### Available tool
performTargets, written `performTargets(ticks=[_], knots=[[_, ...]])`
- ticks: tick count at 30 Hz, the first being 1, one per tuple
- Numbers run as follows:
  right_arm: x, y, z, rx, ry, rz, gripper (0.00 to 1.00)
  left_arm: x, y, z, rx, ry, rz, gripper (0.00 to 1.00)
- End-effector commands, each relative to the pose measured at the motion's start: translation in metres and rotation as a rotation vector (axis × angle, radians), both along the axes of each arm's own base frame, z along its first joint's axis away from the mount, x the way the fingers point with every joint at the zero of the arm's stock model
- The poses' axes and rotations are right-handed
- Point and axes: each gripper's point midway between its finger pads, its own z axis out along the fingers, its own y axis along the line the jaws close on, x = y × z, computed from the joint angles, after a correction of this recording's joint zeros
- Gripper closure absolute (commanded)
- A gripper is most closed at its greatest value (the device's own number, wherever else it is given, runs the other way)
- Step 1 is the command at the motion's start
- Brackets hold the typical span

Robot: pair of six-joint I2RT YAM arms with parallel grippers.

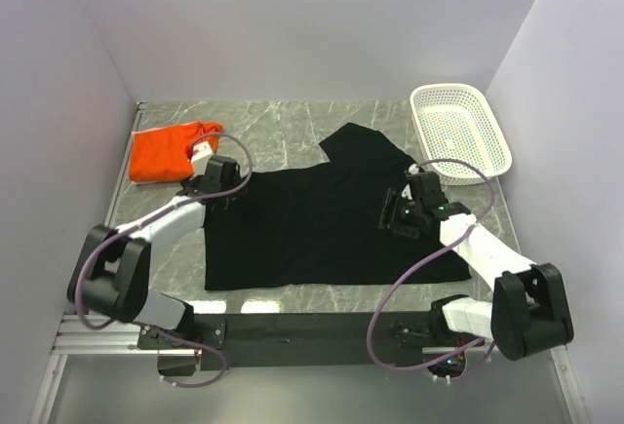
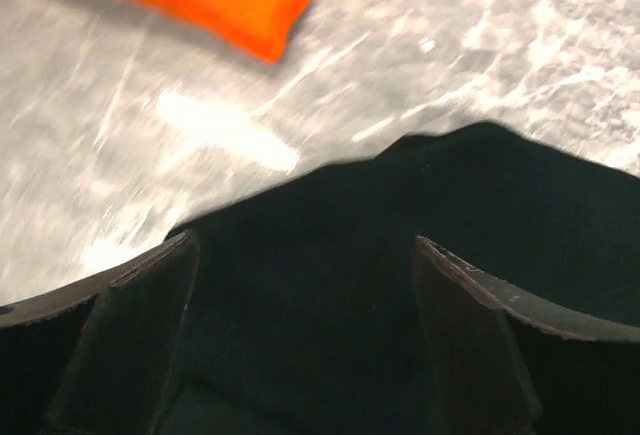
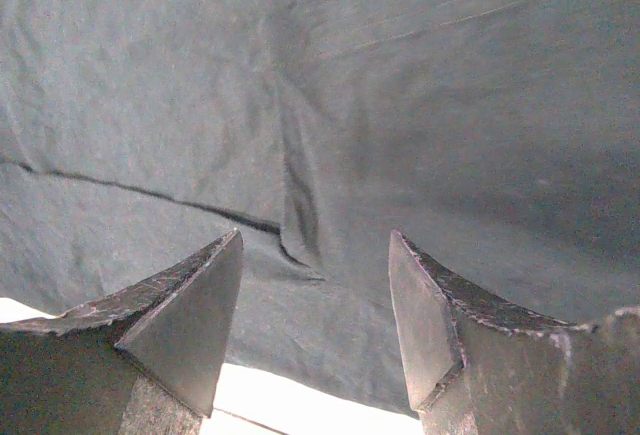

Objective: Fold and stack the t-shirts
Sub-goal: Fold the tshirt

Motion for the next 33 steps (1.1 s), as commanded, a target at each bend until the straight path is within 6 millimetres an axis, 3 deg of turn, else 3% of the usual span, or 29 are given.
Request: performTargets(ticks=[1,5,12,21,24,25,27,33], knots=[[0.014,0.015,0.008,0.008,-0.057,0.032,0.33,0.043,-0.012,0.029,0.011,-0.11,-0.063,0.08],[0.011,0.024,0.006,0.014,-0.05,0.061,0.33,0.059,-0.012,0.018,0.026,-0.08,-0.07,0.11],[0.01,0.027,0.009,0.003,-0.057,0.076,0.33,0.066,-0.02,-0.022,0.02,0.024,-0.105,0.22],[0.006,0.027,0.008,0.002,-0.054,0.08,0.33,0.07,-0.028,-0.04,0.014,0.072,-0.136,0.39],[0.005,0.027,0.006,-0.002,-0.054,0.08,0.33,0.071,-0.027,-0.04,0.014,0.073,-0.13,0.63],[0.004,0.026,0.004,-0.005,-0.05,0.077,0.33,0.069,-0.027,-0.04,0.015,0.072,-0.13,0.82],[0.004,0.026,0.004,-0.005,-0.051,0.077,0.33,0.068,-0.026,-0.035,0.013,0.057,-0.13,1.0],[0.004,0.028,-0.001,-0.007,-0.038,0.085,0.33,0.061,-0.029,-0.014,0.027,0.006,-0.13,1.0]])
